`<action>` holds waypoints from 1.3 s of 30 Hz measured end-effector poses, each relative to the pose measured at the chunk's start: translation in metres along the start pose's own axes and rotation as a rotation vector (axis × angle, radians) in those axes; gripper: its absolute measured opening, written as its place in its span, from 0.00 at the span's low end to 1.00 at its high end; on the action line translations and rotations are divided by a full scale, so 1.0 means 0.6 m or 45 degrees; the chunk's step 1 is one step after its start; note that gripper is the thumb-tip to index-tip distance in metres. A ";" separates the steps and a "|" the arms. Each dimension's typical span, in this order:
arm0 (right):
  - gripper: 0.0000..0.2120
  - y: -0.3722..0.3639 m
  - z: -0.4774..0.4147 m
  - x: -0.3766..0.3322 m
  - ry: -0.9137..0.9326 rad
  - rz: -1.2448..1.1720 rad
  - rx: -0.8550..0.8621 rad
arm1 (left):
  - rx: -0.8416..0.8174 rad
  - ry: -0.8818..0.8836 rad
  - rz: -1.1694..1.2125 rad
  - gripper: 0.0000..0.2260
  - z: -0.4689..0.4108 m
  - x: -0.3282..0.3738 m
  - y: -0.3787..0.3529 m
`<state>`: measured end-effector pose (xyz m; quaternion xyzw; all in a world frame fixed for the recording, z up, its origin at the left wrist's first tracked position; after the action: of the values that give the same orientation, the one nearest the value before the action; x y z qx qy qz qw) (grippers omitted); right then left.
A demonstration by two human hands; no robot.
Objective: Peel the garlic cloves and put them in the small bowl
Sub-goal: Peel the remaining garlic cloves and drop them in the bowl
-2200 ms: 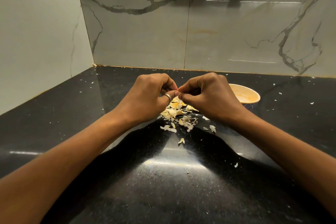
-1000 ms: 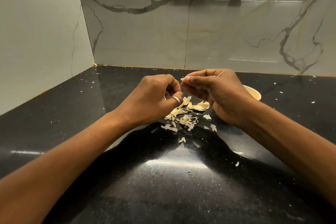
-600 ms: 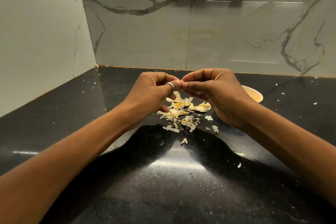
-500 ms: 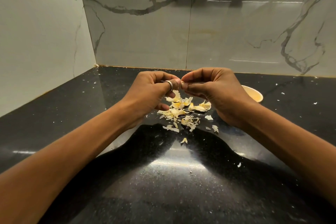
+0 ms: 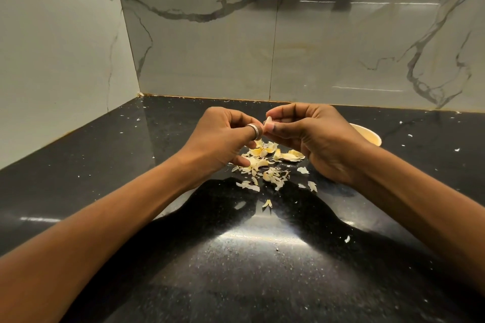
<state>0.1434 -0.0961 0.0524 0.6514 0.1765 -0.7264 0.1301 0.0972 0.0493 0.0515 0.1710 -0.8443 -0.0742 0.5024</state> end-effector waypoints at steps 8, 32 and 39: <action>0.06 0.000 0.001 0.004 -0.058 -0.144 -0.010 | -0.018 -0.228 -0.201 0.02 -0.003 0.015 -0.002; 0.06 -0.010 0.002 0.015 -0.124 -0.224 -0.022 | 0.009 -0.594 -0.720 0.03 0.002 0.039 -0.007; 0.05 -0.017 0.003 0.018 -0.133 -0.157 -0.050 | -0.020 -0.620 -0.780 0.03 -0.001 0.030 -0.009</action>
<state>0.1362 -0.0872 0.0428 0.5979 0.2234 -0.7623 0.1069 0.0909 0.0378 0.0652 0.3887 -0.8480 -0.2657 0.2434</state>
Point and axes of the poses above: each hand's wrist, its own z-axis away from the middle knuckle, its own y-axis out of the back of the hand, x = y × z, the point moved 8 cm from there along -z, towards the middle knuckle, and after that the axes turned 11 degrees about -y, right-handed, at the moved point
